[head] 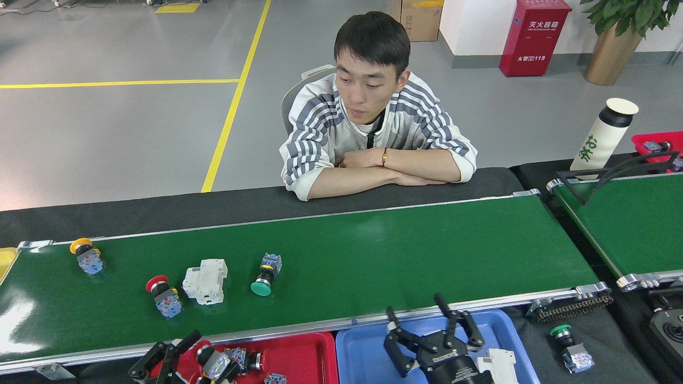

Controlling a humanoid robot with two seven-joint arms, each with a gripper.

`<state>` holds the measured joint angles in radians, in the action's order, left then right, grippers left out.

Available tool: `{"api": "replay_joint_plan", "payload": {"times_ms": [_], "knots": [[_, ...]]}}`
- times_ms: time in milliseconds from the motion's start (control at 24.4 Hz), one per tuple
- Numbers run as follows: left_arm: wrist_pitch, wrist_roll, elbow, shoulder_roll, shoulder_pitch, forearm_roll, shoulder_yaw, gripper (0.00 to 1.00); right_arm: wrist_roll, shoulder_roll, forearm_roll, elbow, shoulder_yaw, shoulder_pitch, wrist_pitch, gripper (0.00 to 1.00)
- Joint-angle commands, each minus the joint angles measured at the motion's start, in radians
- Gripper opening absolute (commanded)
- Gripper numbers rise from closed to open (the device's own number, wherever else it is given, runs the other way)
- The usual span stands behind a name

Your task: Pick switch part from conveyor to tray

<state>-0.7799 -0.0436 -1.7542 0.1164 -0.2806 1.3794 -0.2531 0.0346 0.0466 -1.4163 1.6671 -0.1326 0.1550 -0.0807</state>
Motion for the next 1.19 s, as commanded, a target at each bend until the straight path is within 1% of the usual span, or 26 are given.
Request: {"api": "replay_joint_plan", "payload": {"times_ms": [0,82,123,164,205,286,368,532,655,737,819,1023,1146], "knots": [[0.016,0.008,-0.011,-0.024,0.003,-0.007,-0.075,1.00,0.013,-0.027,0.022,0.011,0.048,-0.002,-0.051,0.98],[0.056,0.005,0.005,-0.058,0.009,0.001,-0.193,1.00,0.013,-0.068,0.080,0.002,0.070,-0.003,-0.033,0.98],[0.099,0.004,0.022,-0.066,0.011,0.003,-0.249,1.00,0.013,-0.093,0.108,-0.003,0.071,-0.006,-0.025,0.98],[0.143,0.002,0.047,-0.063,0.012,0.001,-0.279,1.00,0.013,-0.113,0.128,-0.003,0.071,-0.006,-0.024,0.98],[0.186,0.002,0.071,-0.063,0.014,0.003,-0.314,1.00,0.013,-0.126,0.138,-0.003,0.071,-0.006,-0.024,0.98],[0.235,0.002,0.111,-0.052,0.008,0.001,-0.350,1.00,0.015,-0.134,0.140,-0.004,0.070,-0.006,-0.024,0.98],[0.243,0.002,0.143,-0.049,0.003,0.000,-0.388,1.00,0.013,-0.137,0.139,-0.004,0.071,-0.006,-0.024,0.98],[0.251,-0.001,0.137,-0.046,0.003,0.003,-0.391,1.00,0.013,-0.160,0.139,-0.006,0.070,-0.008,-0.014,0.99],[0.271,-0.016,0.140,-0.046,0.047,0.027,-0.368,1.00,0.010,-0.169,0.140,-0.007,0.071,-0.022,0.036,0.99],[0.306,-0.019,0.160,-0.029,0.107,0.090,-0.342,1.00,0.010,-0.169,0.142,-0.006,0.070,-0.023,0.064,0.99],[0.320,-0.016,0.214,-0.021,0.155,0.141,-0.330,1.00,0.010,-0.169,0.140,-0.007,0.071,-0.023,0.073,0.99],[0.344,-0.010,0.338,0.005,0.255,0.196,-0.287,1.00,0.010,-0.174,0.140,-0.006,0.070,-0.023,0.076,0.99],[0.372,-0.009,0.429,0.043,0.319,0.204,-0.253,1.00,0.010,-0.174,0.140,-0.007,0.068,-0.023,0.099,0.99]]}}
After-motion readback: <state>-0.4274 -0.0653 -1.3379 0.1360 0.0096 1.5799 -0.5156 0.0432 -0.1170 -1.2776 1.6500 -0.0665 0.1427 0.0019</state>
